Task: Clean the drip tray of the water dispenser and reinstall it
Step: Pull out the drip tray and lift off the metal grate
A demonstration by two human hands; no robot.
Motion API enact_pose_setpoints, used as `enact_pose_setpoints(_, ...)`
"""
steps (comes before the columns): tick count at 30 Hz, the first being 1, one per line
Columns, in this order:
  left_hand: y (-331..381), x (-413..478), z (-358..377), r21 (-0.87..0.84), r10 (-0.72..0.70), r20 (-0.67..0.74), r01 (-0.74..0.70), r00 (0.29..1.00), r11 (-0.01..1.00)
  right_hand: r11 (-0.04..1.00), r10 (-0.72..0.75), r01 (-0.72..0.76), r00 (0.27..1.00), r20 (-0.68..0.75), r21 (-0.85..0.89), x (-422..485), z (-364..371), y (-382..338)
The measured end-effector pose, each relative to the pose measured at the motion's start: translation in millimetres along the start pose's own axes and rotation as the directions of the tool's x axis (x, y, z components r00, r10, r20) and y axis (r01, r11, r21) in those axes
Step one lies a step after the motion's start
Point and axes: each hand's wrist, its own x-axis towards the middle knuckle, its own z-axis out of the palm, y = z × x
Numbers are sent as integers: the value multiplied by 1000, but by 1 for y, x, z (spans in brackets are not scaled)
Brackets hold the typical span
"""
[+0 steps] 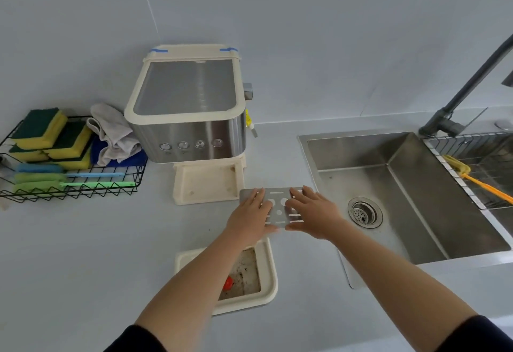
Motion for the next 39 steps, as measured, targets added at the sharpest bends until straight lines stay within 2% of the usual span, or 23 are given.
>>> enact_pose_setpoints(6,4,23,17,-104,-23,81,31,996,994,999,41,-42,998,50,9,11,17,13)
enact_pose_setpoints(12,7,37,25,-125,-51,149,70,988,990,999,44,-46,994,96,18,19,31,18)
enact_pose_setpoints(19,8,43,27,-140,-87,145,107,986,984,994,48,-58,992,117,88,25,35,17)
enact_pose_setpoints(28,7,36,20,-173,-80,144,105,986,979,994,77,-91,977,198,63,24,34,15)
enact_pose_setpoints(32,2,28,11,-131,-71,116,86,991,988,988,99,-122,972,213,97,20,28,8)
enact_pose_setpoints(39,-9,7,-1,0,-124,52,124,991,992,988,84,-101,986,147,117,8,9,-14)
